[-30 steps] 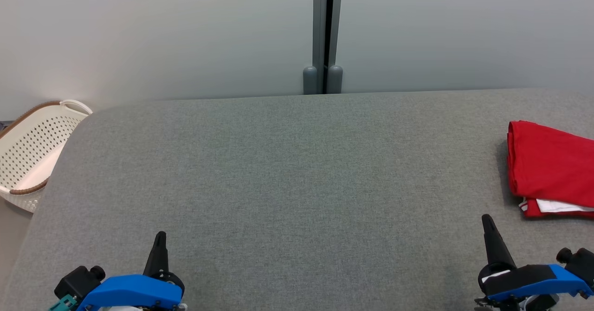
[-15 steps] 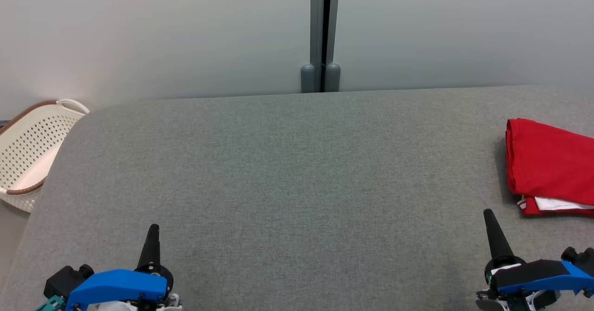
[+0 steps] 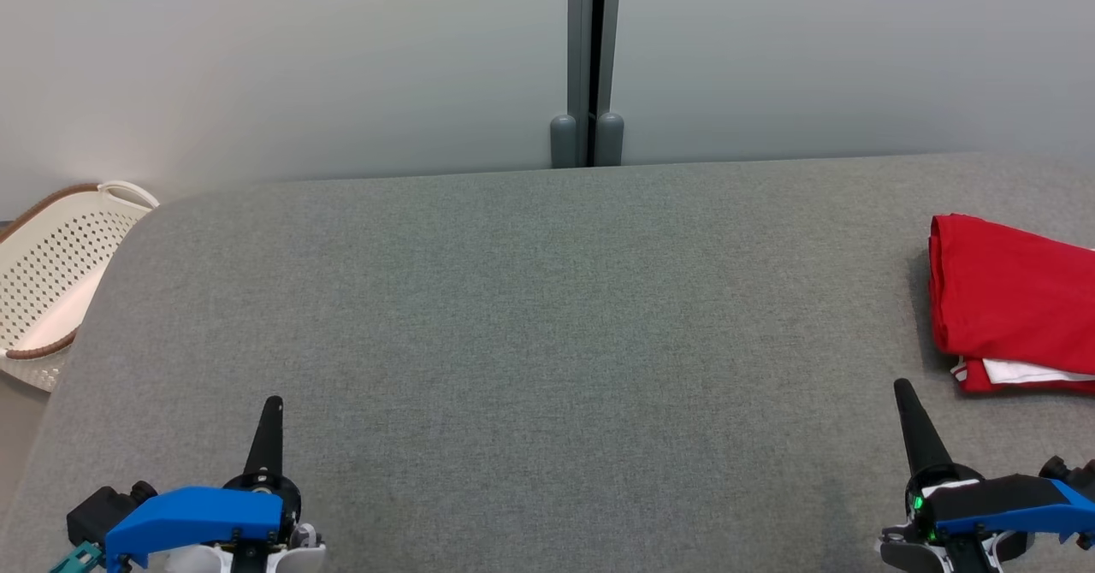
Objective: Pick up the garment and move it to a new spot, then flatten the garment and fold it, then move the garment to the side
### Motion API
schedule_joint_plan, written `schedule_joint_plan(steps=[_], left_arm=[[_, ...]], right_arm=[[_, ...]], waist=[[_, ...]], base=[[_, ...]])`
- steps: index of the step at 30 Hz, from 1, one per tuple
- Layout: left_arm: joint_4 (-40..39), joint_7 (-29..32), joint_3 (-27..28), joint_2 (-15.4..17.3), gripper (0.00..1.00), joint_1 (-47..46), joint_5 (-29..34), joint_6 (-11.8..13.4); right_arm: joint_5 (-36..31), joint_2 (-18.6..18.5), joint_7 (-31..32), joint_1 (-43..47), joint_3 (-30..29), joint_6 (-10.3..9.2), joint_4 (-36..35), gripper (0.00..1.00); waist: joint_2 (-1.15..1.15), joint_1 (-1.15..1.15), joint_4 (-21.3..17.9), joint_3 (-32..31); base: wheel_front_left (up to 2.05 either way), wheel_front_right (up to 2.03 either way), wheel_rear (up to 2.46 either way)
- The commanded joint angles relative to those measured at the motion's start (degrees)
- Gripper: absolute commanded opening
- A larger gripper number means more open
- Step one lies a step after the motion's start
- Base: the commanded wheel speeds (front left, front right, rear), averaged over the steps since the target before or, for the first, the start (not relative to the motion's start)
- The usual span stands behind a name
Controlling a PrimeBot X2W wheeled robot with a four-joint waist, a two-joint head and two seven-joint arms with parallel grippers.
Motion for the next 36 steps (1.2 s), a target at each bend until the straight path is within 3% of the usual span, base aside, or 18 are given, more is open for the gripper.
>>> schedule_joint_plan(steps=[1,36], left_arm=[[-0.7,0.4,0.5,0.0,0.0,-1.4,-1.4,-0.4],[-2.6,4.2,4.7,-0.7,0.0,-2.5,-14.7,-2.3]], right_arm=[[1.7,-0.4,0.4,-1.5,-0.2,0.03,-0.7,0.0],[17.7,-0.5,4.1,-1.8,-0.9,0.04,-1.8,0.0]], waist=[[0.0,0.0,-0.1,0.0],[0.0,0.0,-0.9,0.8]], base=[[0.0,0.0,0.0],[0.0,0.0,0.0]])
